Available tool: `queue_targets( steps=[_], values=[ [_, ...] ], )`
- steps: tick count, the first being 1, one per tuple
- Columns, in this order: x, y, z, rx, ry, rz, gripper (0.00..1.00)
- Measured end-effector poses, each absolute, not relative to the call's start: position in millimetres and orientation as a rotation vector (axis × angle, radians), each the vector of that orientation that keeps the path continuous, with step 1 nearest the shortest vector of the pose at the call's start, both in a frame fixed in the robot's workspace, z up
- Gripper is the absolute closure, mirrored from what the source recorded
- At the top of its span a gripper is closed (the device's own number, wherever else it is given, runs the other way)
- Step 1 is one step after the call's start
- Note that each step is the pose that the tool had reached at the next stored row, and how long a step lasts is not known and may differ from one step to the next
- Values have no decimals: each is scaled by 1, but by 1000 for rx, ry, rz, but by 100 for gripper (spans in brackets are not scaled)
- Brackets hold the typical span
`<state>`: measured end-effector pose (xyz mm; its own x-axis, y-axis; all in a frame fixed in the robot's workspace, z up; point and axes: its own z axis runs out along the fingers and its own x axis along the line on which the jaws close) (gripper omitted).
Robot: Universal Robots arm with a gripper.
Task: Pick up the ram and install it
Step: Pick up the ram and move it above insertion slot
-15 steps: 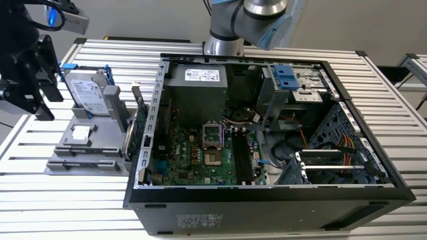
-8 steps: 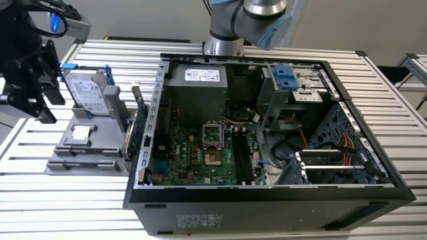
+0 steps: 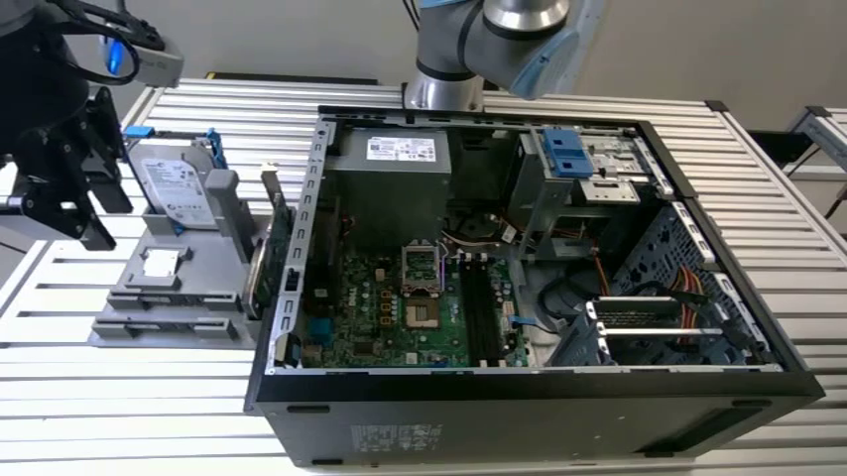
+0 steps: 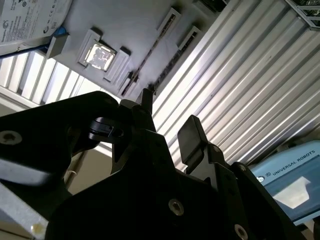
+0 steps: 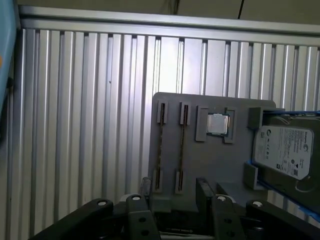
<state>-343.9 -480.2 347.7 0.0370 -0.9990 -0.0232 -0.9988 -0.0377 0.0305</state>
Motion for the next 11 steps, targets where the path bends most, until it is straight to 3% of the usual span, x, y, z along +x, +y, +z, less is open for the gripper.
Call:
queue_targets(
  steps=[11],
  values=[
    [-344, -480, 341, 2257, -2174, -62, 0]
  ],
)
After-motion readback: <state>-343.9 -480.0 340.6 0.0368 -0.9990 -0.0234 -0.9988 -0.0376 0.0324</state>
